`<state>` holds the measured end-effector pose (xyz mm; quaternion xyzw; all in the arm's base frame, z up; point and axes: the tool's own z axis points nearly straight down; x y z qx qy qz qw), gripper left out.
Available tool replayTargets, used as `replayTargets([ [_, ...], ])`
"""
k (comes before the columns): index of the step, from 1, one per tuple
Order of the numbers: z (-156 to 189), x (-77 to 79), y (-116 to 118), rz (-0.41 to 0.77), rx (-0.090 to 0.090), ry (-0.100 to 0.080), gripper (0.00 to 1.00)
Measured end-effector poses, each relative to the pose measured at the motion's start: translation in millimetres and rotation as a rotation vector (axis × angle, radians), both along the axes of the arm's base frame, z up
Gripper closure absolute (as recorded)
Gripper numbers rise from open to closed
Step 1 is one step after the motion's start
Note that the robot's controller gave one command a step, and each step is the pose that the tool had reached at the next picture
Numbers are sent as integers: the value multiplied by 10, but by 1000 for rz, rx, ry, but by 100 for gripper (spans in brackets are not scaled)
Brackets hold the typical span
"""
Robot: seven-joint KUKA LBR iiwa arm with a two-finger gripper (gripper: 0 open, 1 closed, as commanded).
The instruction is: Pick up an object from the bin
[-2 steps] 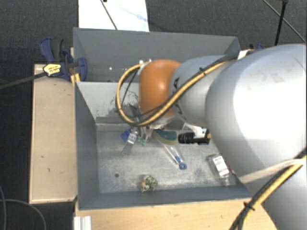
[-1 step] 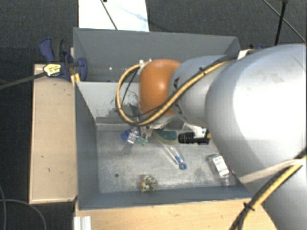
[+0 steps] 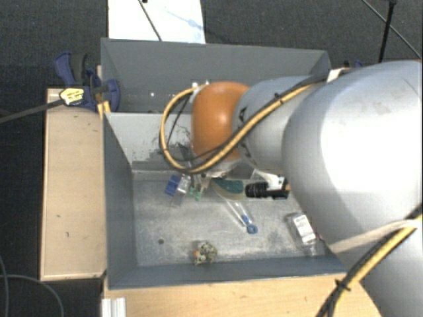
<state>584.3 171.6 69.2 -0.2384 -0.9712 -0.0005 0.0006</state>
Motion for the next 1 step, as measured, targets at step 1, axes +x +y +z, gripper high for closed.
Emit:
replayTargets([
  [1,790,25,7,3,2,-10,100],
])
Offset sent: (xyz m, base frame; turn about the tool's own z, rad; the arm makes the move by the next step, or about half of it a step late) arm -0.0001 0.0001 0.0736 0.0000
